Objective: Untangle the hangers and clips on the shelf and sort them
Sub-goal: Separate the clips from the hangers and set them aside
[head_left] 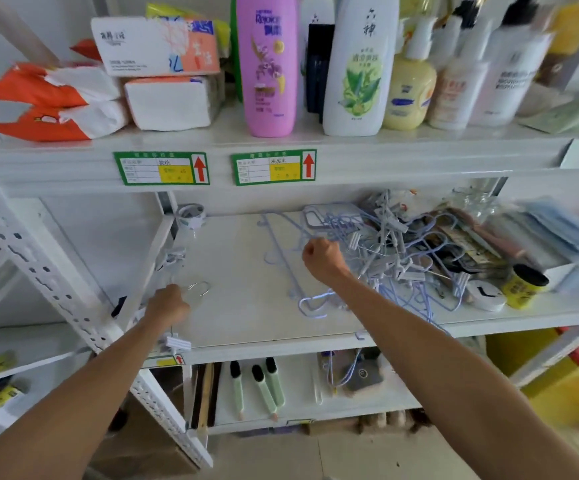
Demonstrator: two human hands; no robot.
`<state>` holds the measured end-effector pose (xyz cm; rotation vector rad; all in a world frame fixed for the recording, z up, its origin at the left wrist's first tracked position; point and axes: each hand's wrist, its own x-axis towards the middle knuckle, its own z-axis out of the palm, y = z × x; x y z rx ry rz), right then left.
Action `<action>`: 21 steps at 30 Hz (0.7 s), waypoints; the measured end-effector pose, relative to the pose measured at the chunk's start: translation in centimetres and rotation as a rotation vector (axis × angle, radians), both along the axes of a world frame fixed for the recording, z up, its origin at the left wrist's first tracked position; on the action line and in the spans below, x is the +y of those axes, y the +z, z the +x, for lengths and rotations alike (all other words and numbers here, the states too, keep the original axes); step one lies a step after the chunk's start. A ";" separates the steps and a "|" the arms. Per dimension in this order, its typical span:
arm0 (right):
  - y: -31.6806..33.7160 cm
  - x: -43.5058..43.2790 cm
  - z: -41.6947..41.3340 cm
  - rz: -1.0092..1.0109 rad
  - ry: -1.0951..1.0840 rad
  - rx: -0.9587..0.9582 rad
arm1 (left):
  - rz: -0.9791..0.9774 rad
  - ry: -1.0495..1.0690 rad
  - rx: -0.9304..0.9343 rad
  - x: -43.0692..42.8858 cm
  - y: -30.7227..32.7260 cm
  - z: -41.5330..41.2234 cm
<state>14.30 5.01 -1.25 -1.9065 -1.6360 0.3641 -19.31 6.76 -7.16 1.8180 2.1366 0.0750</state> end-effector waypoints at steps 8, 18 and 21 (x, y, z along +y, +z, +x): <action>1.3 -1.3 9.4 0.024 -0.137 0.036 | 0.168 0.047 -0.047 -0.3 0.1 0.7; 1.4 -1.0 11.6 0.012 -0.089 0.032 | 0.217 0.128 -0.091 2.1 -1.7 -2.0; 1.5 -0.3 11.6 0.019 -0.095 0.023 | 0.204 0.143 -0.152 2.3 -1.7 -2.5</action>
